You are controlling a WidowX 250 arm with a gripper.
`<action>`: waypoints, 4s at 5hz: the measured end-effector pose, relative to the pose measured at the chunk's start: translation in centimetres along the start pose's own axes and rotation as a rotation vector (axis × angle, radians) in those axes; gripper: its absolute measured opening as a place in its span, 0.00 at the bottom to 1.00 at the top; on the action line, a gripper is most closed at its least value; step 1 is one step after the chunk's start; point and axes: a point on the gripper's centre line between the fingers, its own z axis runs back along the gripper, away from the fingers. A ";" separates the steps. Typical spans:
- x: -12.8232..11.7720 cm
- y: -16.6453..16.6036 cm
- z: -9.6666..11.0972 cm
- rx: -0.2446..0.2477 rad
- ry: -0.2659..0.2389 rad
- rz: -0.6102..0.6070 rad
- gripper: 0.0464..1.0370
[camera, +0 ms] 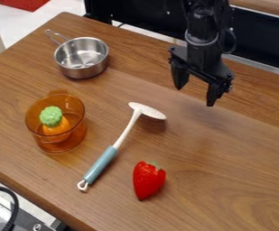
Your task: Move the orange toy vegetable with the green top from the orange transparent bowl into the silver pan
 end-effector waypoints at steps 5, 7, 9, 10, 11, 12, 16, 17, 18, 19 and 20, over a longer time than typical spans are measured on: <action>-6.6 8.7 6.3 -0.061 0.021 -0.069 0.96; -12.6 11.9 6.6 -0.022 0.033 0.008 0.96; -15.4 13.3 6.5 0.063 0.059 0.408 0.96; -15.5 14.2 5.8 0.109 0.117 0.525 0.96; -15.1 14.9 5.2 0.121 0.135 0.629 0.96; -15.5 15.2 4.8 0.105 0.147 0.658 0.96; -17.1 15.1 3.4 0.095 0.115 0.613 0.96; -17.6 15.3 3.1 0.097 0.099 0.614 0.94; -17.6 15.5 2.9 0.102 0.090 0.621 0.85; -17.6 15.5 2.7 0.104 0.092 0.631 0.59; -17.7 15.2 2.7 0.088 0.106 0.629 0.54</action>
